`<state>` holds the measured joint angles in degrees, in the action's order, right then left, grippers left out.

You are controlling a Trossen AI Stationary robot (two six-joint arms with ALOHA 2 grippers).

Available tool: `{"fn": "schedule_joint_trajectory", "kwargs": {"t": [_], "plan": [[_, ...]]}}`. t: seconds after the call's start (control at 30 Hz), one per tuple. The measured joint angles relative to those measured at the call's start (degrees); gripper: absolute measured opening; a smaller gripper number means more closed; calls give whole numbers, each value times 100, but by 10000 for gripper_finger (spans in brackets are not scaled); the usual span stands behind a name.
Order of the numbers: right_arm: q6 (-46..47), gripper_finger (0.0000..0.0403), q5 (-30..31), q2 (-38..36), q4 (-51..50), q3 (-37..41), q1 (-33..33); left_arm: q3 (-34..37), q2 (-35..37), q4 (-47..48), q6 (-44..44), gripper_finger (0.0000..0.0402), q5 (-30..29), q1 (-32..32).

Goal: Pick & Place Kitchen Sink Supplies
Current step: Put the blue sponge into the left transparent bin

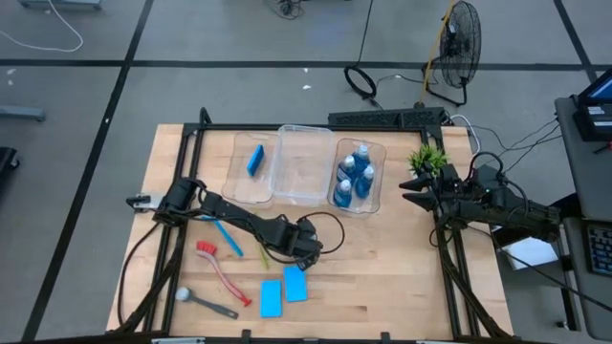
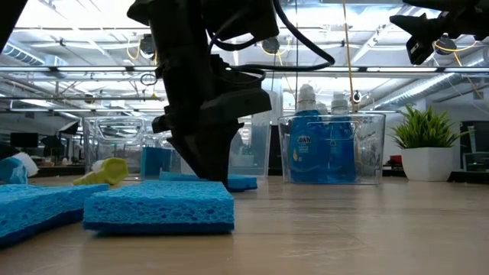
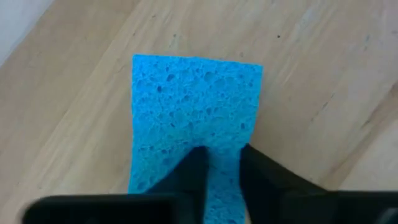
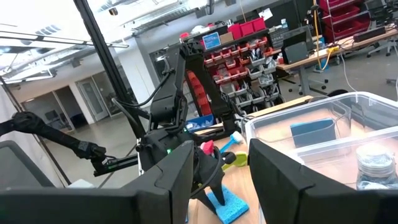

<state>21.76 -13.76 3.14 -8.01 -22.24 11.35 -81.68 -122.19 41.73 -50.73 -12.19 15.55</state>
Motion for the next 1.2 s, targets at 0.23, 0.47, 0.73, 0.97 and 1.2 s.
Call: {"fn": "schedule_joint_trajectory", "kwargs": {"t": [0.23,0.47,0.73,0.97,1.2], "plan": [[2,141,0,0,0,0,2,15,0,-298,-88,18,213,-11],[22,141,-2,0,1,0,1,21,0,-312,-66,65,229,-4],[23,142,-2,0,2,0,1,-40,-2,-286,-109,16,450,-11],[24,142,-2,0,2,0,1,-263,-31,-259,5,6,558,-18],[24,142,-2,0,2,0,2,-669,-71,21,321,4,573,-15]]}}
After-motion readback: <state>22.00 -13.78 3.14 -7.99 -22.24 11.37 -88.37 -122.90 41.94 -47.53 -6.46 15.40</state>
